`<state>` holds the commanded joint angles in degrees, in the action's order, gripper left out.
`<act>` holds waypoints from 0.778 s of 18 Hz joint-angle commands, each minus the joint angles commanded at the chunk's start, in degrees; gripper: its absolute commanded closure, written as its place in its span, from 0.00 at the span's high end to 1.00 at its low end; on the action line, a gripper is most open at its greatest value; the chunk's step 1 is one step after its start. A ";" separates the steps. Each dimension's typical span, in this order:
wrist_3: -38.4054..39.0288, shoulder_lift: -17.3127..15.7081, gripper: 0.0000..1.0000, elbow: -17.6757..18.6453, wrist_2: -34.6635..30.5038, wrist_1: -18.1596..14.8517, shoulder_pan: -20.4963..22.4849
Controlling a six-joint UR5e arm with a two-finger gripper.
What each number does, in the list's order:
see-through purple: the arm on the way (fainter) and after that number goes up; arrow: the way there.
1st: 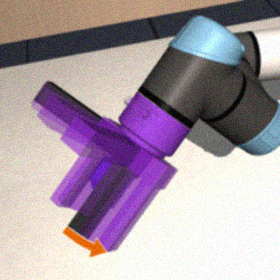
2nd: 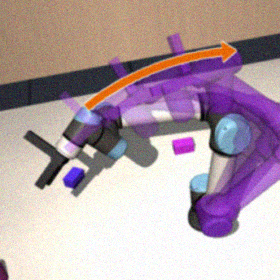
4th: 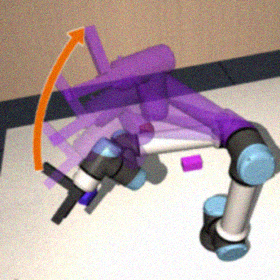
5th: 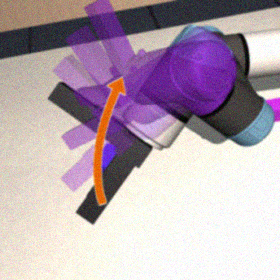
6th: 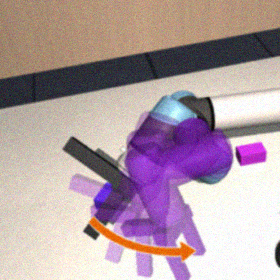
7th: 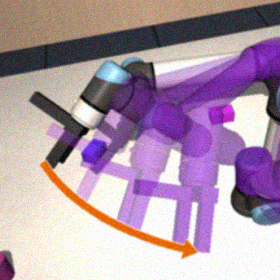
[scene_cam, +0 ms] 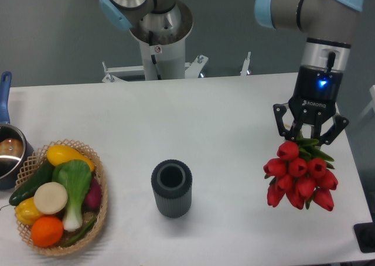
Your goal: Insert the flowers into the vase
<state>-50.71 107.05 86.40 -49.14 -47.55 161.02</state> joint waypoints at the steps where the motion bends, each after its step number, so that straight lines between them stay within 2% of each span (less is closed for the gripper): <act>1: -0.09 0.00 0.39 -0.09 2.01 0.00 -0.52; 5: -0.09 -0.18 0.39 0.26 12.47 0.09 -1.41; 7: -0.52 0.09 0.39 0.26 16.25 1.40 -2.98; 9: -3.15 0.52 0.39 0.35 21.08 2.46 -3.52; 12: -9.39 1.05 0.39 1.14 31.09 2.46 -4.05; 14: -10.72 1.05 0.39 1.67 36.20 2.46 -4.13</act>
<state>-61.43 108.11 88.06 -12.94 -45.09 156.89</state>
